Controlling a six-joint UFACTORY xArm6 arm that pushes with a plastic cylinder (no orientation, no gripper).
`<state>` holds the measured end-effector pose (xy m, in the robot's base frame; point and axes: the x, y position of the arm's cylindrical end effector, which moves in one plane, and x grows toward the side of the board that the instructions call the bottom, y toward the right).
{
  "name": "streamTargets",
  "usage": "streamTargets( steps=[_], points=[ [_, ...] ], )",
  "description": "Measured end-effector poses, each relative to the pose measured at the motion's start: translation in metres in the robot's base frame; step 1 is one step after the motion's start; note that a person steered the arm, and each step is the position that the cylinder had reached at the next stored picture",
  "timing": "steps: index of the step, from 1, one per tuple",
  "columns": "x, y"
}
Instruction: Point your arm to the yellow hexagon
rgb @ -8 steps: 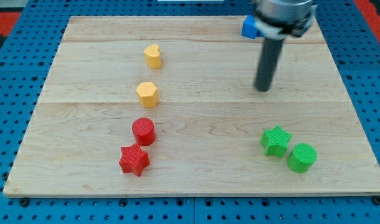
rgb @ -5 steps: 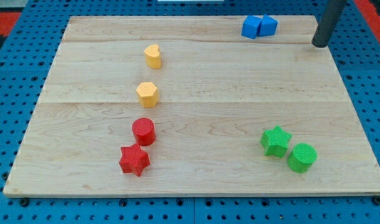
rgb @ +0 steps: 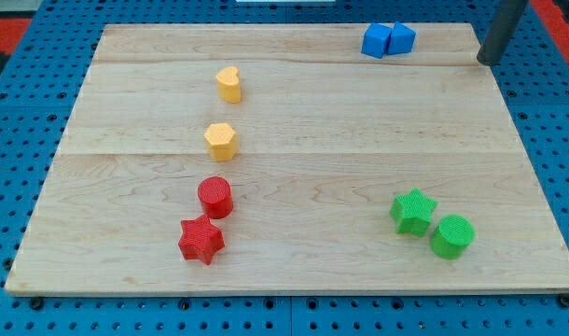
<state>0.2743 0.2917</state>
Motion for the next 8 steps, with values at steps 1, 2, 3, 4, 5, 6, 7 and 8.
streamTargets(
  steps=[1,2,3,4,5,6,7,8],
  points=[
    [-0.002,0.0],
    [-0.002,0.0],
    [0.025,-0.049],
    [0.063,-0.147],
    [0.136,-0.206],
    [0.148,-0.297],
    [0.166,-0.334],
    [0.152,-0.389]
  ],
)
